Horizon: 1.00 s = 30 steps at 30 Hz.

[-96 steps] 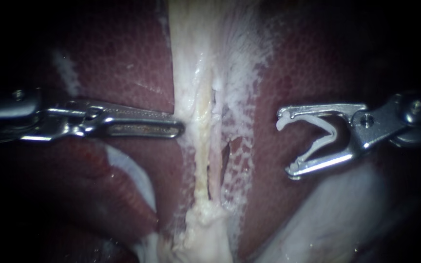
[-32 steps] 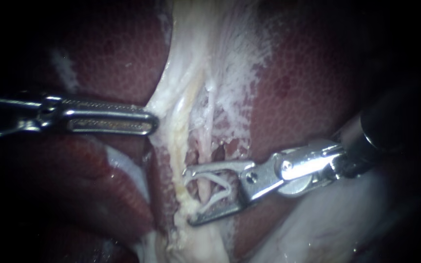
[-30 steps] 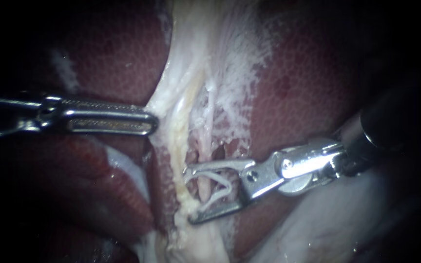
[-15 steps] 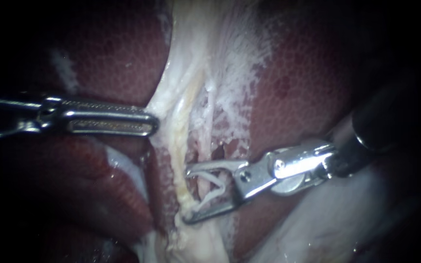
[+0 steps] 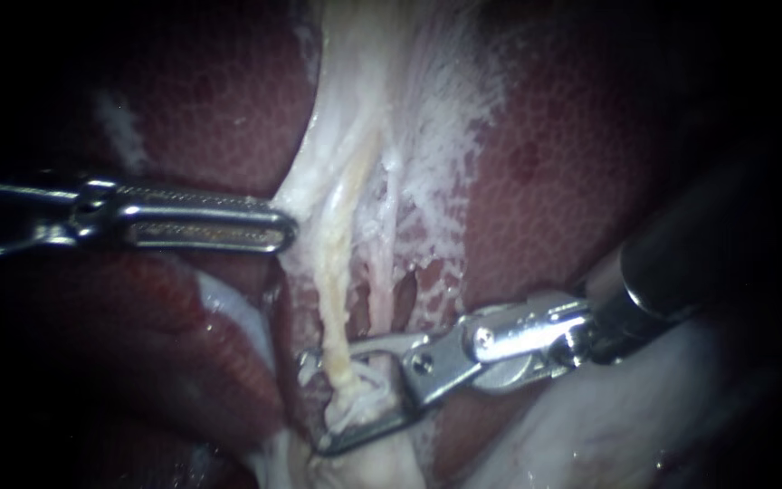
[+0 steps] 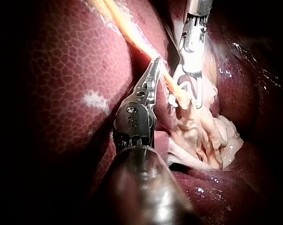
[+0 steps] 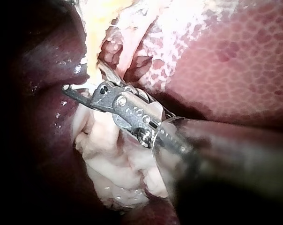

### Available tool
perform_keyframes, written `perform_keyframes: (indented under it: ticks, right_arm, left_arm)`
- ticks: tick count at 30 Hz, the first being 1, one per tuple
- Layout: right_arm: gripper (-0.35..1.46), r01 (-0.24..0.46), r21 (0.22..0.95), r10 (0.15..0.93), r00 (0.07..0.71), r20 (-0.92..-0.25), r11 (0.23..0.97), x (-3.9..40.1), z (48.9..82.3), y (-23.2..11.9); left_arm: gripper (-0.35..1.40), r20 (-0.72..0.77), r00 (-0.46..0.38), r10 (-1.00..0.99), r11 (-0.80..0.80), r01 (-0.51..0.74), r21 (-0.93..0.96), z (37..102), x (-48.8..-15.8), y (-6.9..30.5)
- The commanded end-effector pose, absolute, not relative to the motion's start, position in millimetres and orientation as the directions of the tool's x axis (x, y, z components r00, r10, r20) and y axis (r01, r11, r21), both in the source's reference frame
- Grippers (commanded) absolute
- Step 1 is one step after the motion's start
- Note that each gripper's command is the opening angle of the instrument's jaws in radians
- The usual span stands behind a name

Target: Clipping first clip left tube

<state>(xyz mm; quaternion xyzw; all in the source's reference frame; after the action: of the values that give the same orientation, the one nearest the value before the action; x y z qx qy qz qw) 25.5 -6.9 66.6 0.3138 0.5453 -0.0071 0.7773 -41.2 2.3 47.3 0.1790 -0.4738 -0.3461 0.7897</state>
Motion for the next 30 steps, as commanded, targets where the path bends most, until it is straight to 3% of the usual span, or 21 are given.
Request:
perform_keyframes:
  ticks: [1, 6, 10, 14, 17, 30]
  right_arm:
    - [0.57, 0.352, 0.479, 0.331, 0.405, -0.852, 0.804, 25.5, 66.6, -6.9]
    - [0.51, 0.350, 0.484, 0.336, 0.407, -0.850, 0.802, 25.4, 66.9, -6.7]
    - [0.33, 0.335, 0.514, 0.364, 0.418, -0.832, 0.790, 25.2, 67.4, -6.3]
    - [0.03, 0.323, 0.542, 0.392, 0.426, -0.815, 0.776, 24.8, 68.1, -5.8]
    - [-0.35, 0.325, 0.543, 0.392, 0.426, -0.815, 0.775, 24.3, 68.5, -5.4]
    - [-0.35, 0.324, 0.548, 0.397, 0.427, -0.812, 0.771, 24.1, 68.7, -5.1]
  left_arm:
    - [-0.35, 0.624, 0.311, -0.716, 0.696, 0.377, 0.611, 47.3, -41.2, 2.3]
    - [-0.35, 0.624, 0.311, -0.717, 0.696, 0.377, 0.611, 47.3, -41.2, 2.3]
    - [-0.35, 0.624, 0.311, -0.717, 0.696, 0.378, 0.611, 47.3, -41.3, 2.3]
    - [-0.35, 0.624, 0.311, -0.717, 0.696, 0.378, 0.611, 47.3, -41.3, 2.3]
    - [-0.35, 0.624, 0.311, -0.717, 0.696, 0.378, 0.611, 47.3, -41.4, 2.3]
    - [-0.35, 0.624, 0.311, -0.717, 0.696, 0.377, 0.611, 47.5, -41.4, 2.4]
